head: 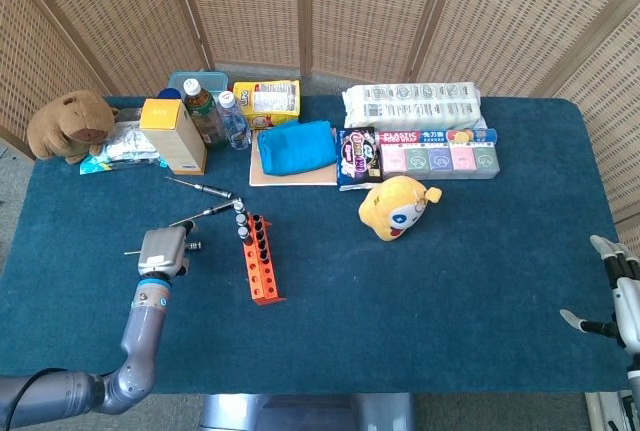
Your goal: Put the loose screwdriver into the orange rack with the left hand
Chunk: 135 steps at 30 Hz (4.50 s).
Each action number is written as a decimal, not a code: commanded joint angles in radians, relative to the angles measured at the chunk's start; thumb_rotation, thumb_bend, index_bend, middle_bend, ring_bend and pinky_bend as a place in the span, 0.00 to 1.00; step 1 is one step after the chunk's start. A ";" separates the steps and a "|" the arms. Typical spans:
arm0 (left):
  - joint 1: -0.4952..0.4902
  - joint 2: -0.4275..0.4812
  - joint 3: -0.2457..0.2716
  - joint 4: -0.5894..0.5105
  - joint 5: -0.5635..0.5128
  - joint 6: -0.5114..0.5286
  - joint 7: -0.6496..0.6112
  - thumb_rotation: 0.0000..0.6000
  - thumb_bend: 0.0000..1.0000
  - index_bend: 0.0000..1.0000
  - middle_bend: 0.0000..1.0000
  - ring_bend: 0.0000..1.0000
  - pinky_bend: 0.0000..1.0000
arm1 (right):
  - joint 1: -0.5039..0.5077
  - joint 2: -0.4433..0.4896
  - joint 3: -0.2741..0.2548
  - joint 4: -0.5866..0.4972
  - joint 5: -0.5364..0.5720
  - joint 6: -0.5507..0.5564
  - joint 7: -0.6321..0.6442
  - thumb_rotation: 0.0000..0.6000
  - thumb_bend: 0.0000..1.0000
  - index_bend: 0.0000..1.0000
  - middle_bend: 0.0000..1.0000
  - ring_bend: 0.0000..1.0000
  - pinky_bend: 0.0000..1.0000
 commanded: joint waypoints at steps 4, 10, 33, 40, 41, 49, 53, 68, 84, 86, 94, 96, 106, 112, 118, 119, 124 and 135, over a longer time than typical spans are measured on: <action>-0.016 -0.018 -0.008 0.010 -0.023 0.019 0.023 1.00 0.39 0.29 1.00 1.00 1.00 | -0.001 0.003 0.000 0.001 0.000 0.001 0.007 1.00 0.02 0.00 0.10 0.00 0.00; -0.023 -0.026 -0.002 0.014 -0.036 0.025 0.038 1.00 0.41 0.29 1.00 1.00 1.00 | 0.000 0.006 -0.001 0.001 -0.001 -0.004 0.015 1.00 0.02 0.00 0.11 0.00 0.00; -0.021 -0.066 0.012 0.058 -0.010 0.033 0.028 1.00 0.41 0.35 1.00 1.00 1.00 | 0.001 0.010 -0.006 0.002 -0.006 -0.012 0.028 1.00 0.03 0.00 0.12 0.00 0.00; -0.023 -0.061 0.014 0.037 -0.016 0.035 0.043 1.00 0.41 0.35 1.00 1.00 1.00 | 0.000 0.012 -0.006 0.002 -0.009 -0.009 0.035 1.00 0.03 0.00 0.13 0.00 0.00; -0.024 -0.060 0.014 0.034 -0.017 0.036 0.045 1.00 0.41 0.35 1.00 1.00 1.00 | 0.000 0.013 -0.006 0.001 -0.010 -0.009 0.036 1.00 0.03 0.00 0.13 0.00 0.00; -0.022 -0.049 0.013 0.023 -0.029 0.038 0.053 1.00 0.41 0.41 1.00 1.00 1.00 | -0.002 0.016 -0.007 0.002 -0.013 -0.007 0.042 1.00 0.03 0.00 0.13 0.01 0.00; -0.021 -0.043 0.014 0.016 -0.029 0.038 0.050 1.00 0.41 0.41 1.00 1.00 1.00 | -0.003 0.018 -0.008 0.000 -0.016 -0.006 0.044 1.00 0.03 0.00 0.13 0.01 0.00; -0.007 -0.003 0.083 0.010 0.085 0.030 0.040 1.00 0.25 0.41 1.00 1.00 1.00 | -0.004 0.019 -0.010 -0.001 -0.021 -0.002 0.048 1.00 0.03 0.00 0.13 0.01 0.00; 0.029 -0.060 0.099 0.126 0.202 0.043 -0.018 1.00 0.25 0.42 1.00 1.00 1.00 | -0.003 0.019 -0.010 -0.003 -0.020 -0.002 0.045 1.00 0.04 0.00 0.14 0.01 0.00; 0.030 -0.065 0.095 0.134 0.202 0.038 -0.022 1.00 0.26 0.42 1.00 1.00 1.00 | -0.003 0.019 -0.010 -0.003 -0.019 -0.003 0.044 1.00 0.04 0.00 0.14 0.01 0.00; 0.025 -0.077 0.064 0.143 0.201 0.023 -0.020 1.00 0.29 0.43 1.00 1.00 1.00 | 0.001 0.017 -0.011 -0.002 -0.018 -0.009 0.041 1.00 0.04 0.00 0.14 0.01 0.00; 0.023 -0.080 0.061 0.144 0.196 0.018 -0.012 1.00 0.30 0.43 1.00 1.00 1.00 | 0.000 0.016 -0.011 -0.001 -0.016 -0.009 0.041 1.00 0.04 0.00 0.14 0.01 0.00; 0.021 -0.098 0.051 0.158 0.176 0.005 0.007 1.00 0.31 0.43 1.00 1.00 1.00 | 0.002 0.018 -0.009 0.000 -0.012 -0.013 0.046 1.00 0.04 0.00 0.14 0.01 0.00; 0.023 -0.103 0.050 0.168 0.177 0.004 0.011 1.00 0.31 0.43 1.00 1.00 1.00 | 0.002 0.019 -0.009 -0.001 -0.013 -0.014 0.050 1.00 0.04 0.00 0.14 0.01 0.00; 0.025 -0.111 0.050 0.176 0.177 0.000 0.011 1.00 0.33 0.44 1.00 1.00 1.00 | 0.003 0.020 -0.011 0.000 -0.014 -0.018 0.053 1.00 0.04 0.00 0.14 0.01 0.00; 0.025 -0.112 0.049 0.177 0.177 -0.001 0.011 1.00 0.34 0.44 1.00 1.00 1.00 | 0.003 0.020 -0.011 -0.001 -0.015 -0.018 0.053 1.00 0.04 0.00 0.14 0.01 0.00; 0.025 -0.116 0.047 0.184 0.177 -0.003 0.015 1.00 0.37 0.44 1.00 1.00 1.00 | 0.004 0.022 -0.011 0.001 -0.016 -0.021 0.061 1.00 0.04 0.00 0.14 0.01 0.00; 0.026 -0.129 0.047 0.188 0.178 -0.008 0.023 1.00 0.39 0.47 1.00 1.00 1.00 | 0.003 0.027 -0.010 -0.001 -0.017 -0.019 0.071 1.00 0.04 0.00 0.14 0.01 0.00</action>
